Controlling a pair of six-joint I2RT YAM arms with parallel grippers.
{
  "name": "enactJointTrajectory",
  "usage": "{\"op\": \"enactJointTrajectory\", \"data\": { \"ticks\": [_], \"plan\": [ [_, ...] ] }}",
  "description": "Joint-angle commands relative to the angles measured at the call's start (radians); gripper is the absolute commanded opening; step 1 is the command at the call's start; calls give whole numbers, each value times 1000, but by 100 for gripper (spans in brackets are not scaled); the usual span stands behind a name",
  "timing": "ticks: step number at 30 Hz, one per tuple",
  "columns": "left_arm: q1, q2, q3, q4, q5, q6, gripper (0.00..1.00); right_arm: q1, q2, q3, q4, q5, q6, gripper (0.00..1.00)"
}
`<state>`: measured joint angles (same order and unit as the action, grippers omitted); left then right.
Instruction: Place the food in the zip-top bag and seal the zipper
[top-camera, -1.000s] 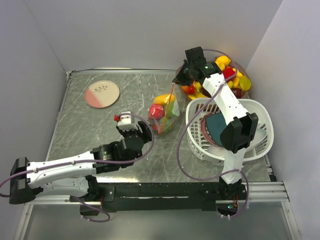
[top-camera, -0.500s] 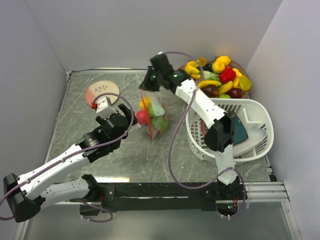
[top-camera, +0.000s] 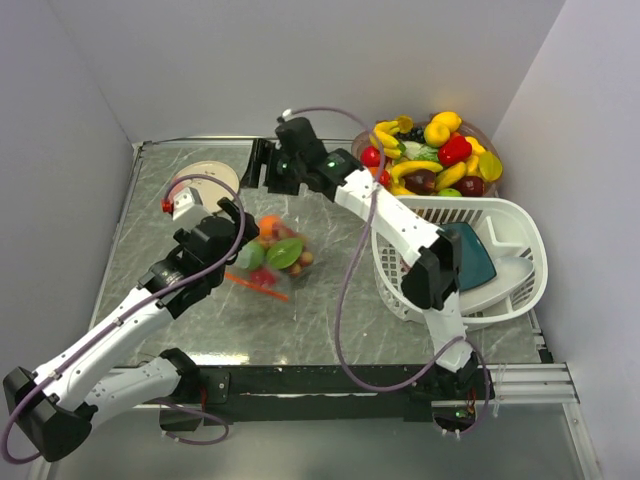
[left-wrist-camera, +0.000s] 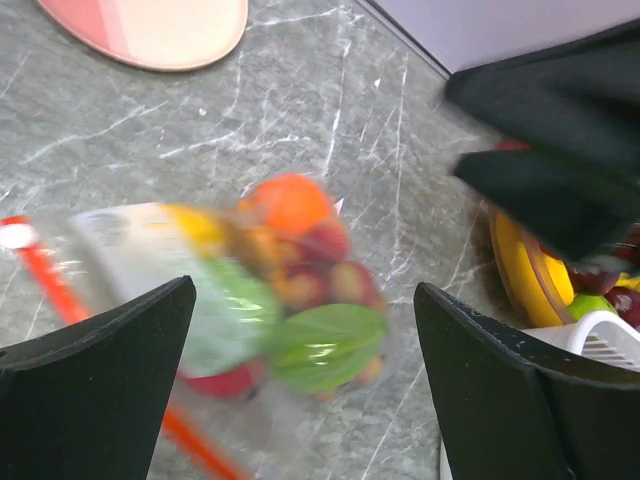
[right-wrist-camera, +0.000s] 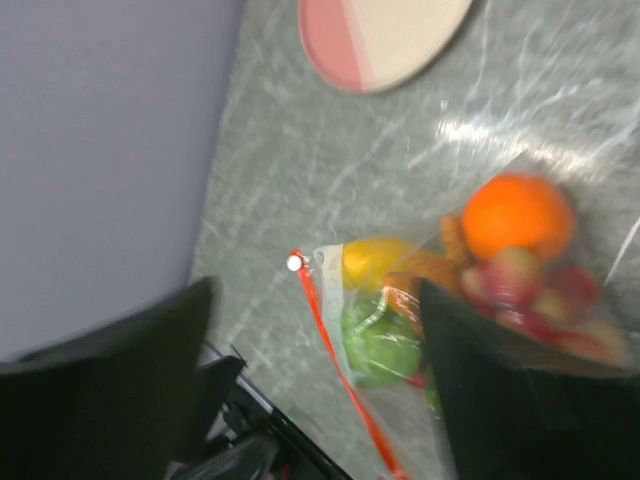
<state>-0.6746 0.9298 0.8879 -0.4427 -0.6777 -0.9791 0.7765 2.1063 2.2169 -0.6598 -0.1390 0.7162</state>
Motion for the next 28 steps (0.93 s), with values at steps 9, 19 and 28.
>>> {"op": "enactJointTrajectory", "data": {
  "ticks": [9, 19, 28],
  "plan": [
    [18, 82, 91, 99, 182, 166, 97, -19, -633, -548, 195, 300, -135, 100],
    [18, 162, 68, 185, 316, 177, 97, -20, -1019, -1008, 309, 510, -146, 100],
    [18, 124, 33, 234, 319, 188, 97, -20, -1052, -1042, 322, 503, -152, 100]
  ]
}}
